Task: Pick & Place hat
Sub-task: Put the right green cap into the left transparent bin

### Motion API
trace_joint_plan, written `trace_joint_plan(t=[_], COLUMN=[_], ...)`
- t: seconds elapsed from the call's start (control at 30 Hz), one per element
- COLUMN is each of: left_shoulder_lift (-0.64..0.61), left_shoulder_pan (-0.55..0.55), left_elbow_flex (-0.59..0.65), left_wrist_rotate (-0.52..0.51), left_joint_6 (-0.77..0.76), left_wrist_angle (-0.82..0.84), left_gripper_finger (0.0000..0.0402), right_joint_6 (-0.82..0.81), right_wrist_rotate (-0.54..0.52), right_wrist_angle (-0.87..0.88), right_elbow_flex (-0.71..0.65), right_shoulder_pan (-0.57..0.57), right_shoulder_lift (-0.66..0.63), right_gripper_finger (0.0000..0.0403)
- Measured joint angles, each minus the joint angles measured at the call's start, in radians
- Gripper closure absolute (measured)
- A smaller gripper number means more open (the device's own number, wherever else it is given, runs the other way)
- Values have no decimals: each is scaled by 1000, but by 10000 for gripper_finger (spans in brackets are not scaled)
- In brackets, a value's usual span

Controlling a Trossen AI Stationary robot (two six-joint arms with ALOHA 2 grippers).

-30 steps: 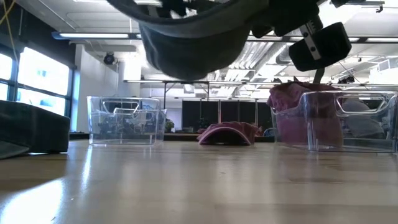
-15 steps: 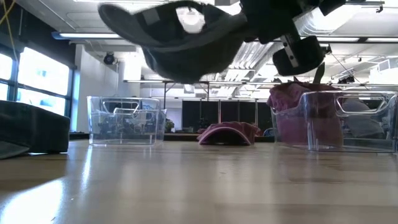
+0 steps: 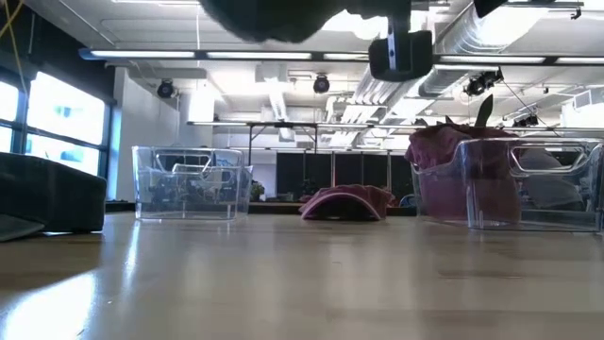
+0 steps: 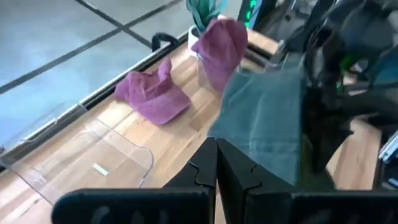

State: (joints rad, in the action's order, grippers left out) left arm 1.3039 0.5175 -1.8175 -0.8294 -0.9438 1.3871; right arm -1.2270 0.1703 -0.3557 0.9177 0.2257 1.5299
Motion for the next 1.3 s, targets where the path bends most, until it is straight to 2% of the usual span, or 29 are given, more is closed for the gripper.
trace_joint_plan(t=[0.17,0.23,0.47,0.7,0.87,0.97,1.03,1.1,1.17,1.3], left_shoulder_lift=[-30,-24,41,161,267,315,327,342,352,353], left_shoulder_pan=[-57,-124,-387,-600,-620,-555,-489,-415,-348,-246], left_elbow_flex=[0,0,0,1,2,-1,2,1,0,27], left_wrist_rotate=[-85,-56,285,578,916,1075,1102,1080,1000,760], left_joint_6=[128,213,439,541,634,662,674,678,677,655], left_wrist_angle=[-49,-116,-335,-350,-387,-400,-368,-355,-336,-328], left_gripper_finger=[401,401,401,401,401,401,401,401,401,401], right_joint_6=[-2,-2,-12,-5,-5,-3,-2,-2,-3,-10], right_wrist_rotate=[-2,-1,-8,-23,-52,-70,-79,-99,-107,-112], right_wrist_angle=[-6,0,2,28,67,94,108,127,131,115], right_elbow_flex=[0,0,1,5,6,7,7,7,7,7], right_shoulder_pan=[-4,-3,-2,28,54,67,73,79,79,79], right_shoulder_lift=[0,0,0,0,0,-1,-1,-1,-1,-2], right_gripper_finger=[394,395,394,395,393,394,395,395,394,394])
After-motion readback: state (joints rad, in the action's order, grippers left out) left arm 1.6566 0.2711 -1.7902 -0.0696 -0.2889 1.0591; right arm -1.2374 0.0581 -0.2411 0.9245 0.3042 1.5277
